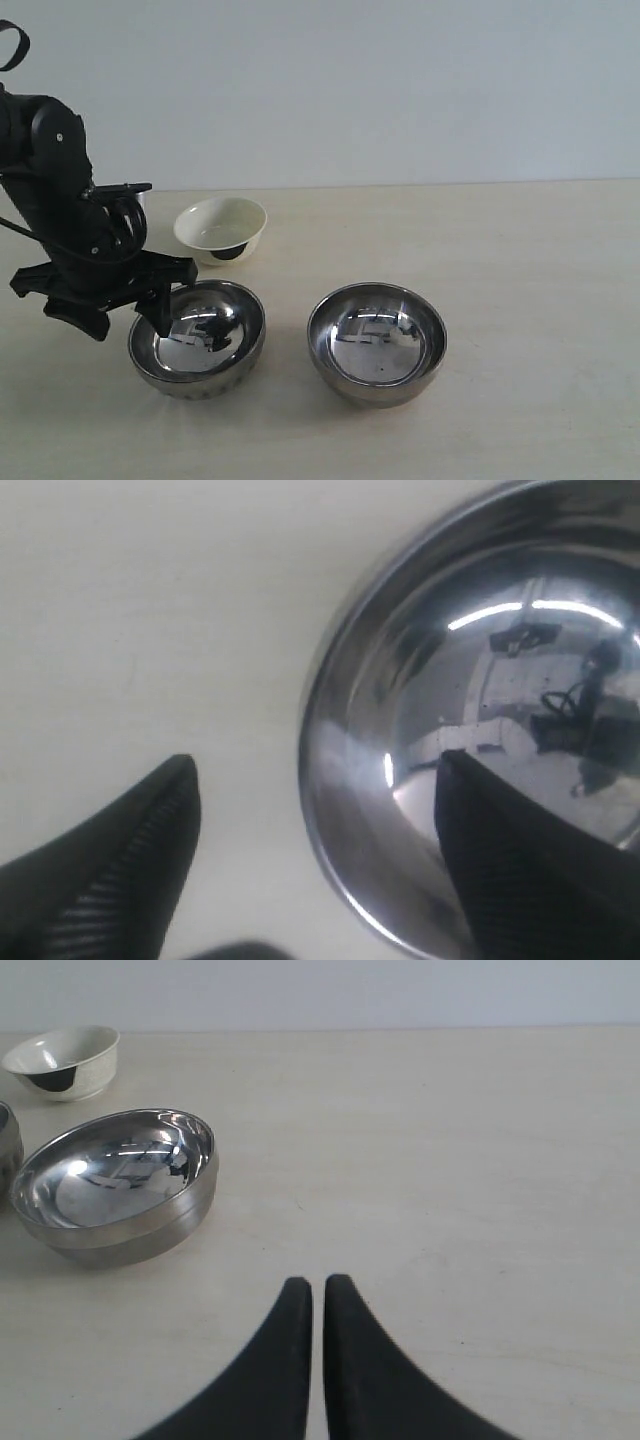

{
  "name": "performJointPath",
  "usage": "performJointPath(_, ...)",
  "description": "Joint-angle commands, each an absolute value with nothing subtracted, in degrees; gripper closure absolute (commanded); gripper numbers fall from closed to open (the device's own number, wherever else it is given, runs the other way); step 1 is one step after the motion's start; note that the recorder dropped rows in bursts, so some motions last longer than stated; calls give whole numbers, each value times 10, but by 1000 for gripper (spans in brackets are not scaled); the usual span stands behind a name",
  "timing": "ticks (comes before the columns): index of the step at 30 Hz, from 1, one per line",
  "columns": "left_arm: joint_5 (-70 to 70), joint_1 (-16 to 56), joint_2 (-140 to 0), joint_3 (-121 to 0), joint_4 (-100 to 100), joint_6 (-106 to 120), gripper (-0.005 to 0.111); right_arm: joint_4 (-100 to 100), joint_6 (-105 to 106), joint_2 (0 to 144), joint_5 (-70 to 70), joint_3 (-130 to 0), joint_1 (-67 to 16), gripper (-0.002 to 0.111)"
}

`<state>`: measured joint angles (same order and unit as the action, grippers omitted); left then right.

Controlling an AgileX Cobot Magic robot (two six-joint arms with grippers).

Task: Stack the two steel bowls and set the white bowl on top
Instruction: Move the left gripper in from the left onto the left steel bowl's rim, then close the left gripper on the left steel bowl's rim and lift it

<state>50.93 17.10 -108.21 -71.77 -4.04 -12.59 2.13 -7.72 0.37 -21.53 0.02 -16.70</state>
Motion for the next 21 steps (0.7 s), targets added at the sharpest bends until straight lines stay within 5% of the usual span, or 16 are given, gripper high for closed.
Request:
performJointPath(1,500,173,-1106,-721,-47,-124,45,23,-75,0,-210,0,-165,108)
performJointPath(12,479,173,-1129,-721,-34,-120,51,23,-75,0,-210,0,-165,108)
performJointPath(21,467,173,-1129,-719,-36,-120,103,23,-75,0,-210,0,-165,108)
